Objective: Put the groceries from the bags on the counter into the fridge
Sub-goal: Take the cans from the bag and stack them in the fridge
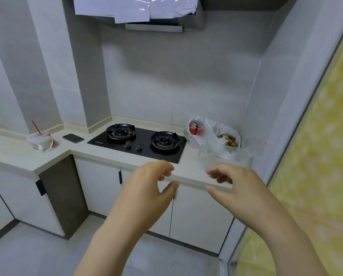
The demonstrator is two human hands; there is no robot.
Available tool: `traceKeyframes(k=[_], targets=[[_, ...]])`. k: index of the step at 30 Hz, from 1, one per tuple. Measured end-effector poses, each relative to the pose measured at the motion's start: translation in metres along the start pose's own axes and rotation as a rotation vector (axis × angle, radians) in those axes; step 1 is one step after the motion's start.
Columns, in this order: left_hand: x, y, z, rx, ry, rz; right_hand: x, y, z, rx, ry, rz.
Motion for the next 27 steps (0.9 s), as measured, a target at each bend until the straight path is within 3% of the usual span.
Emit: traceKeyframes(k=[27], targets=[[-0.105,0.302,0.094,-0.099,-0.065,0.177,-0.062,0.278,-0.097,-0.215,0.040,-0.043]])
Point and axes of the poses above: each hand's wrist, its own y-axis towards the middle knuckle, its own x-axis out of the back of the hand, z = x × y, the point moved 5 cm from there along y, towards the middle knuckle, and after that the axes turned 5 degrees about y, right-handed, at the moved point
